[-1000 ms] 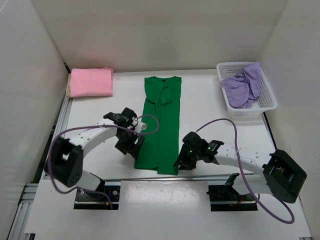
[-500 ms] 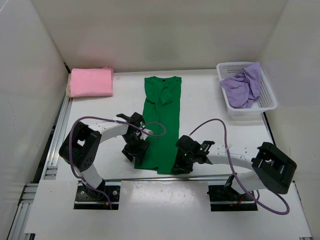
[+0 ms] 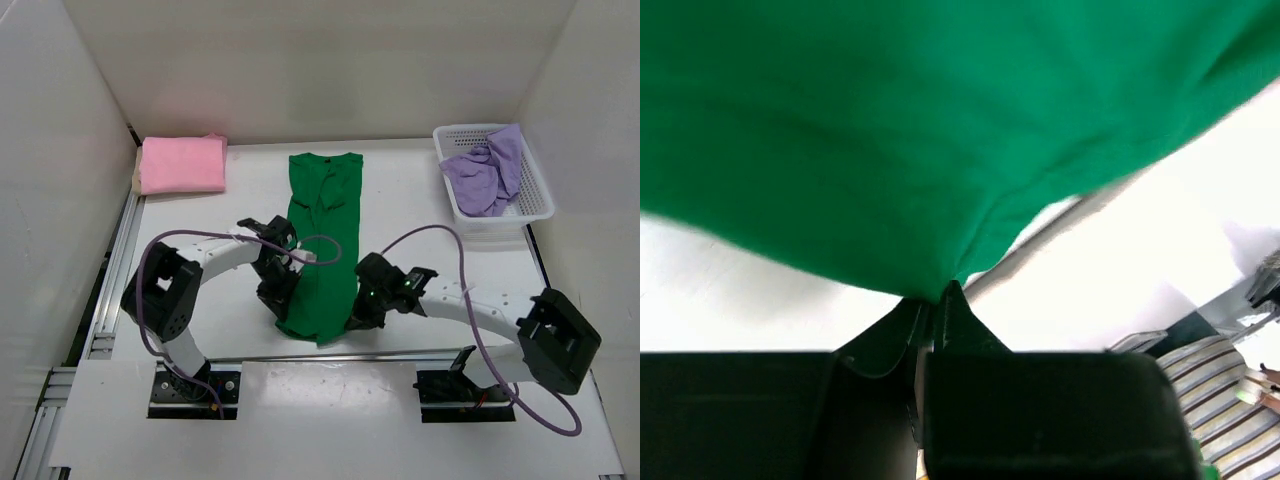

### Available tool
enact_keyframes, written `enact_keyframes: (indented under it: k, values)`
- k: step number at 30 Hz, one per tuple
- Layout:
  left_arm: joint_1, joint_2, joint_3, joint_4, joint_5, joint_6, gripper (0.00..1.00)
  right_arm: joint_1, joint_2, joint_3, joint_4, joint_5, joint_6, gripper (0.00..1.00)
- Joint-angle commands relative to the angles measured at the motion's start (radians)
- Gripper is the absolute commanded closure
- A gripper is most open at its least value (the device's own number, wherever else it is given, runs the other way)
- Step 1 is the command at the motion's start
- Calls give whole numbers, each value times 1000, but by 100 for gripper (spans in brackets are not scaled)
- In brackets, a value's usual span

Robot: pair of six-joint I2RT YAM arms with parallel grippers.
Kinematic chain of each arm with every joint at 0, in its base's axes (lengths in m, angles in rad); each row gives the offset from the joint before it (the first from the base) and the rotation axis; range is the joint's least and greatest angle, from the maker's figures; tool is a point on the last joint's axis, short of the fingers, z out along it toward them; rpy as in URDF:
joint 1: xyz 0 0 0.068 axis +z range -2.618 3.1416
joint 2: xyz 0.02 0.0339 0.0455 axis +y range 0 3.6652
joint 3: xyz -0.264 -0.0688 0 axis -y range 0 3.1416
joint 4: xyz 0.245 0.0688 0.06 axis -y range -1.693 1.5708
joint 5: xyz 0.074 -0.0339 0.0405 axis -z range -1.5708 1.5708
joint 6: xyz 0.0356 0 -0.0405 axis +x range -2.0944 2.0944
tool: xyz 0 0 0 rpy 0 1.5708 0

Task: Fold and stack the t-shirts
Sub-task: Grab the bottom of the folded rectangular tshirt with both arms, then fold the folded rectangular tshirt in 1/3 of the way

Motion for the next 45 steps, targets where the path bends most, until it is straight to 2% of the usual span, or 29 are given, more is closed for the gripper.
enact_keyframes:
  k: [1,4,11,16,24,28,29,32,34,35,37,38,41,44,45]
  values:
    - [38,-79,126,-96,31,6,90,-65,-67,120,-100,52,-101,99]
    - [118,-54,240,-153,59,6,90,-154,-62,232,-165,48,-237,99]
    - [206,96,537,-201,14,6,90,-373,196,534,-209,15,-495,99]
    - [238,303,825,-230,-6,6,90,-481,385,700,-219,-61,-529,99]
    - [301,542,1078,-202,4,6,90,-554,652,952,-219,-130,-563,99]
    - [310,604,1091,-123,-19,6,74,-588,764,1061,-219,-153,-563,97]
    - [310,613,1091,-104,-33,6,67,-588,784,1076,-219,-153,-563,80]
    - [319,630,1134,-58,-91,6,39,-640,862,1147,-219,-175,-537,51]
    - [347,630,1143,-32,-116,6,24,-660,873,1171,-219,-175,-528,49]
    - [356,609,1143,-17,-145,6,22,-670,864,1182,-219,-175,-528,47]
    - [379,570,1117,29,-174,6,20,-679,827,1182,-219,-166,-556,46]
    - [379,525,1103,41,-232,6,20,-679,777,1173,-219,-155,-569,46]
    - [364,443,998,97,-370,6,20,-658,668,1045,-219,-124,-592,46]
    - [281,351,869,137,-462,6,34,-630,586,873,-190,-124,-592,51]
    - [228,319,843,137,-475,6,44,-630,571,834,-179,-135,-575,56]
